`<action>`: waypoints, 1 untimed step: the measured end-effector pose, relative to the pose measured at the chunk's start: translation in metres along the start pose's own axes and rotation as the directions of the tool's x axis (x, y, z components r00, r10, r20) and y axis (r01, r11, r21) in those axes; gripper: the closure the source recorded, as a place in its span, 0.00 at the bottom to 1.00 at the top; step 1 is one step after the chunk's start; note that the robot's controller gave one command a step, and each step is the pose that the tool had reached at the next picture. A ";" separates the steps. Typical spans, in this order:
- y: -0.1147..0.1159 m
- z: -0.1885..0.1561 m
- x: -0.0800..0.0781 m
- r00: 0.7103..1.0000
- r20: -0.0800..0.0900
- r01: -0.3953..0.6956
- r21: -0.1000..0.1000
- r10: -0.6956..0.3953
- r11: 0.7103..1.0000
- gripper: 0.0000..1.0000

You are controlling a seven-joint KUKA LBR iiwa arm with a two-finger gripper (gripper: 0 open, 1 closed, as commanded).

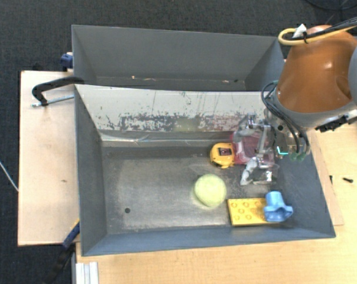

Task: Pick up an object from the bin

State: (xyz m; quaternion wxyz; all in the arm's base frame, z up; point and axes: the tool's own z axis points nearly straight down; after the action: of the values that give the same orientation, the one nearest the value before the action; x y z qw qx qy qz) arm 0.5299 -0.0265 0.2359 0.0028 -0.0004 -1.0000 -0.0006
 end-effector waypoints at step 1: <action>0.000 -0.004 -0.001 1.000 0.007 0.001 0.000 -0.001 1.000 0.00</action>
Offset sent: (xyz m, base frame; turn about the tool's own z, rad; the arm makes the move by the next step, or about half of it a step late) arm -0.0013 0.0147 -0.0764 0.4334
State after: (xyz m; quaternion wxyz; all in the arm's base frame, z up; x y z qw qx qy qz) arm 0.5307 -0.0264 0.2399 -0.0008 0.0000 -1.0000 -0.0004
